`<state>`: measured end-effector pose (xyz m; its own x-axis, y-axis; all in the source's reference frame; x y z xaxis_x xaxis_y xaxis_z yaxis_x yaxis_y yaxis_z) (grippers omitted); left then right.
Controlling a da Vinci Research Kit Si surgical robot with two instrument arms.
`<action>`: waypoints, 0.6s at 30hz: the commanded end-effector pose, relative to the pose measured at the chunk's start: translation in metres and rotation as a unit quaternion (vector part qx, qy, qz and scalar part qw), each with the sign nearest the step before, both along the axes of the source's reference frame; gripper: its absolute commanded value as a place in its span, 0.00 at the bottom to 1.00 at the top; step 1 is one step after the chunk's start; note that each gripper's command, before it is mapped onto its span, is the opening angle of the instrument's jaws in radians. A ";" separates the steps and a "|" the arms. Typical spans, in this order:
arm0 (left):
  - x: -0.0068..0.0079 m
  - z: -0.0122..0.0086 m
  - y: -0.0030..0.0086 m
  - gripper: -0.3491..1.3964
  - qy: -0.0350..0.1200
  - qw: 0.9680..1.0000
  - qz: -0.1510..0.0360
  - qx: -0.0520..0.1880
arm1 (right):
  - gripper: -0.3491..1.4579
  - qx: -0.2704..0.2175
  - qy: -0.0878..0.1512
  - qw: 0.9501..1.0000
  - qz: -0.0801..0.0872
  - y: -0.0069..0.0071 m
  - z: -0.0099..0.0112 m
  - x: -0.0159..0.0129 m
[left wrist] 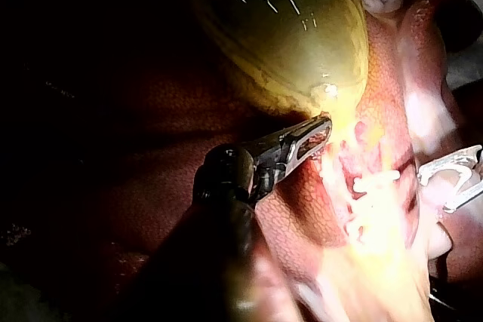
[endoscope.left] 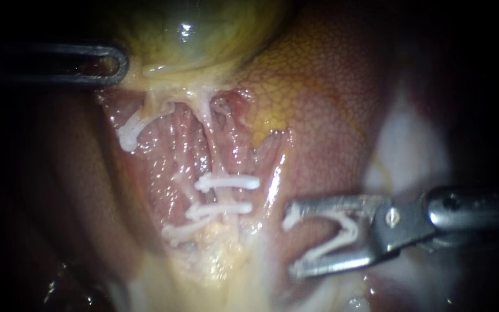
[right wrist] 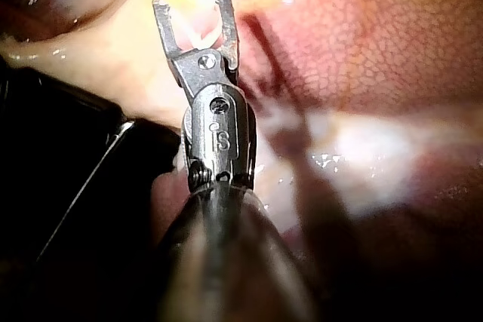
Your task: Clipping third clip right tube
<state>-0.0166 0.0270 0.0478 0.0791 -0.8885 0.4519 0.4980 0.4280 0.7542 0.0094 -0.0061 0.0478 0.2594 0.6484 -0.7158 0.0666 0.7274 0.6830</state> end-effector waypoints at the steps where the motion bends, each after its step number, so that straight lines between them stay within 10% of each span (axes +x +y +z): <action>1: 0.0000 0.0000 0.0000 0.00 0.000 1.000 0.000 0.000 | 0.46 0.005 -0.001 1.000 0.001 0.0004 -0.0002 -0.0001; 7: -0.0002 -0.0001 -0.0001 0.00 0.001 1.000 -0.001 0.000 | 0.45 0.026 -0.010 1.000 0.015 0.0041 -0.0005 0.0005; 18: -0.0005 -0.0002 -0.0003 0.00 0.003 1.000 -0.003 -0.001 | 0.46 0.057 -0.023 0.998 0.034 0.0048 0.0052 0.0049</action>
